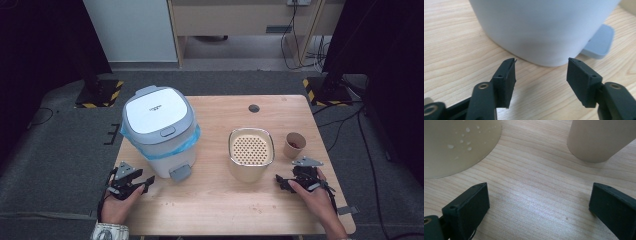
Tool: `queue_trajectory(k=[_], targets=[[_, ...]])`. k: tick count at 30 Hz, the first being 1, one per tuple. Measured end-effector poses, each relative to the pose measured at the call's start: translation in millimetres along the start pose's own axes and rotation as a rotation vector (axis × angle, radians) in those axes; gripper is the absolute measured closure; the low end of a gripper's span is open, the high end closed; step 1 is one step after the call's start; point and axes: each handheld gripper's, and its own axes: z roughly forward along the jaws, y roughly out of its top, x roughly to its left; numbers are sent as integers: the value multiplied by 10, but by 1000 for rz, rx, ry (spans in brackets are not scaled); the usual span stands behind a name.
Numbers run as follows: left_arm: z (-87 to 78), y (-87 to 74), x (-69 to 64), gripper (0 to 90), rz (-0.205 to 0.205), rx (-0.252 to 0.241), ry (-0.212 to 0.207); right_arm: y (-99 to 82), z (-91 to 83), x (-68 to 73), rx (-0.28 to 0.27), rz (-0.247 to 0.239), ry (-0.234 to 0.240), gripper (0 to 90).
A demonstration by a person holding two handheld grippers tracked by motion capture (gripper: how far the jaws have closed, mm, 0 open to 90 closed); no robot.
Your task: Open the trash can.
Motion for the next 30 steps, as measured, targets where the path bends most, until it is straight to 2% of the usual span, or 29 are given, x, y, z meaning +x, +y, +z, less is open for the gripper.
queue_trajectory(k=[14, 30], targets=[[-86, 42, -132, 543, 21, -16, -41, -1, -3, 0, 2, 1, 0, 33], [-73, 83, -244, 606, 58, -21, -88, -1, -3, 0, 2, 1, -1, 33]])
